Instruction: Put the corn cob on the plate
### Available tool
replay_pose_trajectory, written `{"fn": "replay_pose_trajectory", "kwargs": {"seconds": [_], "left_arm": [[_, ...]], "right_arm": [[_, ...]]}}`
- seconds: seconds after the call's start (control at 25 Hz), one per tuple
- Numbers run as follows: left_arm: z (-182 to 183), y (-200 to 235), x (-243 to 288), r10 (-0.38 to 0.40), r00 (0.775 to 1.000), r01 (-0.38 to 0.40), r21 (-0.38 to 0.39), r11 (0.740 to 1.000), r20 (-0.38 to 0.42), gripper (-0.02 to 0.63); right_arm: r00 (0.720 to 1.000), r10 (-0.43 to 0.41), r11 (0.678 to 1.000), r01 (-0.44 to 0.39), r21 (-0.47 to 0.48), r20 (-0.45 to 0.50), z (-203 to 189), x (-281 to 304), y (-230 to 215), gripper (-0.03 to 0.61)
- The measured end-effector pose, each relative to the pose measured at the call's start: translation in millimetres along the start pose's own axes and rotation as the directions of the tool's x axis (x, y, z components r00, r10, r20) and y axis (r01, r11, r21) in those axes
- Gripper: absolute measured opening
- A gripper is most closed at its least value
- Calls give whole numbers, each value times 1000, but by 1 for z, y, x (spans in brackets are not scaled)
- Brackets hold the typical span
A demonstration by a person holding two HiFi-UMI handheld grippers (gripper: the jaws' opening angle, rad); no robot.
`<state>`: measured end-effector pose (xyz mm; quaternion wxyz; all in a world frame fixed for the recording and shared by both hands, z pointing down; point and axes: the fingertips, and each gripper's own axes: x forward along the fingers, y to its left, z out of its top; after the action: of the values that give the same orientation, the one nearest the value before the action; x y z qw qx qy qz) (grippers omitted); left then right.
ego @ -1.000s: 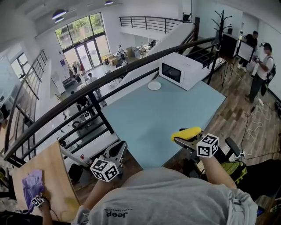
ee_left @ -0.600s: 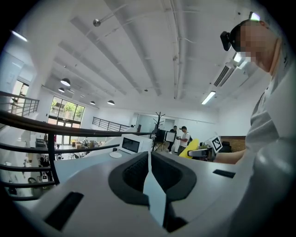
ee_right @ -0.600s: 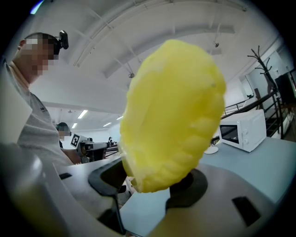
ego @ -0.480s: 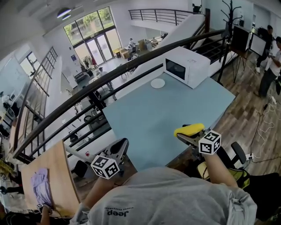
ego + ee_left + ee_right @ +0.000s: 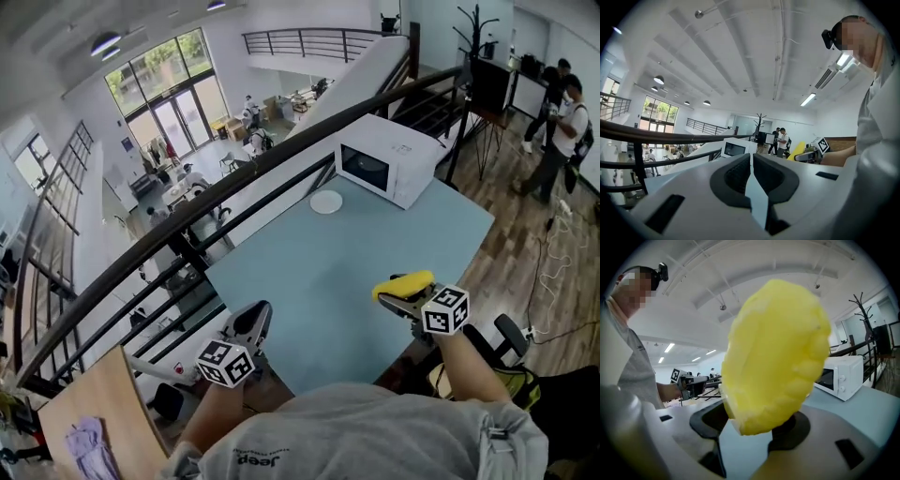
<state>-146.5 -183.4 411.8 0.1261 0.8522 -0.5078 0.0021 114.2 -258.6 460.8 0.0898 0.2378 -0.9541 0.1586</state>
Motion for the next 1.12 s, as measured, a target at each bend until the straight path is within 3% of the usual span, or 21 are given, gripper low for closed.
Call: {"fn": "replay_pose_trajectory", "kwargs": {"seconds": [0.4,0.6,1.12], "left_arm": [[5,103,93,-102,995,103,24,994,-20,37],[-9,154,143,-118,993,119,18,993,-19,37],[-46,252,270,-121,992,121,-17,993,-21,37]], "right_arm": [[974,-111,988,88,-125,-195,28,98,-79,264],[938,-127,976,60,-208,-323,34,164,-130,264],[830,-139,964,-12,-267,-540,44,337,-274,264]]}}
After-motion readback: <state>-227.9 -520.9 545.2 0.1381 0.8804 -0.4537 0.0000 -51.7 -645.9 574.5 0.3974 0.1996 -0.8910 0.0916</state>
